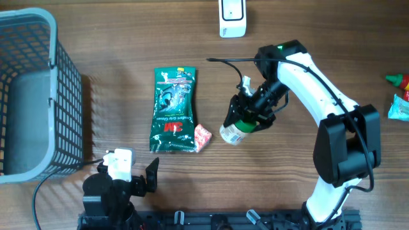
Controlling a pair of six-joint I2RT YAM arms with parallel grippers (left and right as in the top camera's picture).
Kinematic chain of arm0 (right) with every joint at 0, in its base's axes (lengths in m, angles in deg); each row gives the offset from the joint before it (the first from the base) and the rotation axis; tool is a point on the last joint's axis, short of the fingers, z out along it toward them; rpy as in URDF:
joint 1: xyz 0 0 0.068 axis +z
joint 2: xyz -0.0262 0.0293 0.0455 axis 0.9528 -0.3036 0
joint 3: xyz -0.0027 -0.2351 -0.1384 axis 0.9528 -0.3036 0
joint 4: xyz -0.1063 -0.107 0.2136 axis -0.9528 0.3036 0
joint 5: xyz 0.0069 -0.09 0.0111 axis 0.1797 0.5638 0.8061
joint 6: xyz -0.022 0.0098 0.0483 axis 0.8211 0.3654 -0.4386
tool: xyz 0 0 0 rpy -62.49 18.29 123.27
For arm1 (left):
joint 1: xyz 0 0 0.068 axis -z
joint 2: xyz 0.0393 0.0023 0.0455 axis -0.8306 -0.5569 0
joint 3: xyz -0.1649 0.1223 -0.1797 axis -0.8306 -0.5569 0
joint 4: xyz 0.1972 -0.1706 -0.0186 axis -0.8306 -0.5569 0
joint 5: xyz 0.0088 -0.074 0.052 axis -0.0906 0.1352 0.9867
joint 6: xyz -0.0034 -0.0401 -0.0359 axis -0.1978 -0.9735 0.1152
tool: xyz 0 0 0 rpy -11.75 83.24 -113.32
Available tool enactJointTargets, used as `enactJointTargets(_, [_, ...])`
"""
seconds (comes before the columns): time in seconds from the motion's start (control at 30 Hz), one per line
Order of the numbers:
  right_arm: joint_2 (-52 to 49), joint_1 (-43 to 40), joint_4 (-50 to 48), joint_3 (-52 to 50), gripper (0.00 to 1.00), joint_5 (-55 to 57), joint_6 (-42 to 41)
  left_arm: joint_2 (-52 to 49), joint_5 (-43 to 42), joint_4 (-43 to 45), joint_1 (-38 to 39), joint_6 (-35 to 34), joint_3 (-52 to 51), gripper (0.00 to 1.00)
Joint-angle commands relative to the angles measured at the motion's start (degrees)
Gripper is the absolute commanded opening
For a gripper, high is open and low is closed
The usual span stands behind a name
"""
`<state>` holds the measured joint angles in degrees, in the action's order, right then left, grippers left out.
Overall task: Scan the item barcode
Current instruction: 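Lift the green-lid jar with right gripper toward the scanner, then hold the green-lid jar under the white scanner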
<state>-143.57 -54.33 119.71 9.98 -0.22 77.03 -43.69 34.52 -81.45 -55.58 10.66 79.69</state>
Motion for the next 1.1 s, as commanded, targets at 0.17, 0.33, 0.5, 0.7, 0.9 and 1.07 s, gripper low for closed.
enactJointTargets(0.17, [1.6, 0.02, -8.5, 1.22, 0.54, -1.18, -2.23, 0.42, -0.68, -0.02, -0.33, -0.35, -0.07, 1.0])
enactJointTargets(0.33, [1.6, 0.02, -13.46, 1.22, 0.54, -0.96, -5.64, 0.42, -0.68, -0.02, -0.33, -0.35, -0.07, 1.0])
enactJointTargets(0.5, [1.6, 0.24, -19.32, 1.11, 0.54, -0.98, -9.7, 0.42, -0.68, -0.02, -0.33, -0.35, -0.07, 1.0])
enactJointTargets(0.7, [1.6, 1.88, -27.02, 1.11, 0.54, -0.94, -16.33, 0.42, -0.68, -0.02, -0.33, -0.35, -0.07, 1.0])
enactJointTargets(0.9, [1.6, 4.02, -37.79, 1.11, 0.55, 1.05, -20.59, 0.42, -0.68, -0.02, -0.33, -0.35, -0.07, 1.0])
enactJointTargets(1.07, [1.6, 4.81, -42.95, 1.11, 0.55, 10.05, -20.83, 0.42, -0.68, -0.02, -0.33, -0.35, -0.07, 1.0])
